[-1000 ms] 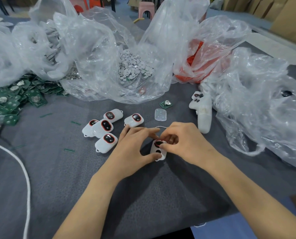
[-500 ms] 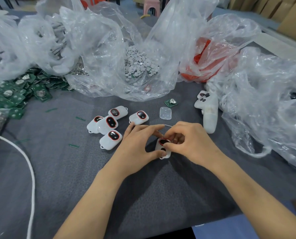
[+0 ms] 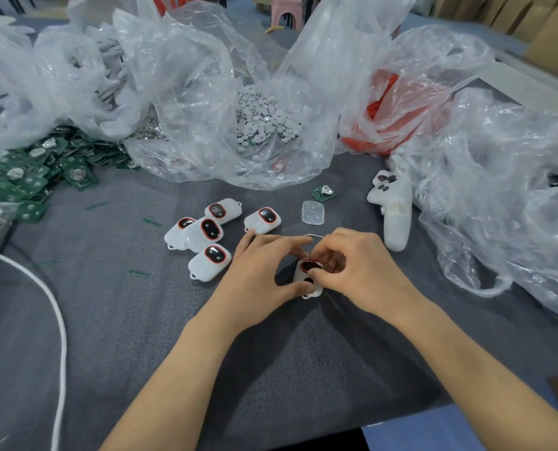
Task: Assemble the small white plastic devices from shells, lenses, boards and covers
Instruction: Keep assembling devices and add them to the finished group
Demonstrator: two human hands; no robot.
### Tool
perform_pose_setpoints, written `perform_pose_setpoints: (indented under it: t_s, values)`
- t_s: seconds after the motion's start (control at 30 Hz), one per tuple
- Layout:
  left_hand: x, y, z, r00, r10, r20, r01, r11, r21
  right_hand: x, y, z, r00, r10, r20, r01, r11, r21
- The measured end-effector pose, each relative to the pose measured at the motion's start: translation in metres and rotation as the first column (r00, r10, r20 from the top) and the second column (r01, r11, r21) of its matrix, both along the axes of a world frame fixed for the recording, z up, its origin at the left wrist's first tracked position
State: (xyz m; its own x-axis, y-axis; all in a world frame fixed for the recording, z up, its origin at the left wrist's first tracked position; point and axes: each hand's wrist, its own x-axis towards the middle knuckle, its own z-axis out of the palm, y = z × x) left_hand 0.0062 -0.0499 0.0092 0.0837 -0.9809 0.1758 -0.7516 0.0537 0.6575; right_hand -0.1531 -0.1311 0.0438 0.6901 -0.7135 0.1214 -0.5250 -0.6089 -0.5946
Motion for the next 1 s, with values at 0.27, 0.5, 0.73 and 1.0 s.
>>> perform_pose_setpoints:
  t_s: [0.27,0.5,0.73,1.0]
  values:
    - [-0.001,-0.001,-0.001,1.0,0.004,-0.02,-0.004,1.0,-0.023,0.001,-0.006,0.003,0.998,0.042,-0.045,-0.041,0.999,0.032]
    - [-0.002,0.0,0.0,0.999,0.002,-0.037,-0.004,0.999,-0.039,-0.004,-0.007,-0.008,0.994,0.0,0.107,-0.017,0.988,0.155]
    - [-0.003,0.001,-0.002,0.999,-0.003,-0.048,-0.001,0.997,-0.075,-0.006,-0.011,-0.016,0.984,-0.062,0.169,0.011,0.957,0.291]
    - [-0.004,0.001,0.001,1.0,-0.005,0.02,0.006,0.997,-0.072,-0.002,-0.015,-0.015,0.989,-0.021,0.148,-0.034,0.932,0.36]
